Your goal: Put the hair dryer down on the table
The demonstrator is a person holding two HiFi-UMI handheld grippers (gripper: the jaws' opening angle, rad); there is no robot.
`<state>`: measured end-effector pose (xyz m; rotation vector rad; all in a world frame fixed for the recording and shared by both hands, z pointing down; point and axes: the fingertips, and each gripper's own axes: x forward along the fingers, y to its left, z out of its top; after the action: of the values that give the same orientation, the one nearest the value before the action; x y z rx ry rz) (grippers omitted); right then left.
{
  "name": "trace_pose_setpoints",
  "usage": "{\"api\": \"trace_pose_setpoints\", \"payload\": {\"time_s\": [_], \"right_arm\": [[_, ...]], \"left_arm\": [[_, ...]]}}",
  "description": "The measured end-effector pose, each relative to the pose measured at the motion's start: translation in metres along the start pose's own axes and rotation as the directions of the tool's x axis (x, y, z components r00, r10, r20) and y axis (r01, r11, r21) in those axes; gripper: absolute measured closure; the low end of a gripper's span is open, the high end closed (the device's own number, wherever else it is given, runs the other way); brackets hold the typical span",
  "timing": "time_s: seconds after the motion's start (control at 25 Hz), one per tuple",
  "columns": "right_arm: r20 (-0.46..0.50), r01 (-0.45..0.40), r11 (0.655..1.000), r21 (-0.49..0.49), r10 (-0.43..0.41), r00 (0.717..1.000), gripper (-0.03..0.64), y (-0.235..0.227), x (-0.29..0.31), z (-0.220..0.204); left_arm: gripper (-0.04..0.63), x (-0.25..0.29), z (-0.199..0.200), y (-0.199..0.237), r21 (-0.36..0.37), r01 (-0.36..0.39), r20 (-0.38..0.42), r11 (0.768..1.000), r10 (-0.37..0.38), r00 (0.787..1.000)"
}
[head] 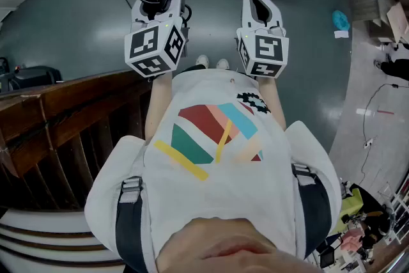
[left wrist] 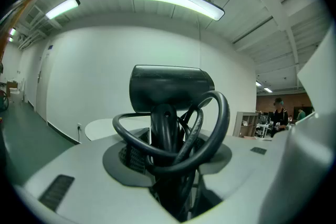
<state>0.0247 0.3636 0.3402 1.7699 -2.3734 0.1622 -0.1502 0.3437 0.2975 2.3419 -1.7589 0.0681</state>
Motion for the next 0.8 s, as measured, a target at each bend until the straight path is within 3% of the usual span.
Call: {"api": "trace_pose_setpoints", "payload": {"time_s": [0.8], "right_arm": [[0.03, 0.023, 0.997, -0.08, -0.021, 0.999, 0.606, -0.025, 0.0, -0.007]], "left_arm": [[0.374, 0.012, -0.01, -0.009, -0.04, -0.016, 0.028, 0.999, 0.017, 0.999]]}}
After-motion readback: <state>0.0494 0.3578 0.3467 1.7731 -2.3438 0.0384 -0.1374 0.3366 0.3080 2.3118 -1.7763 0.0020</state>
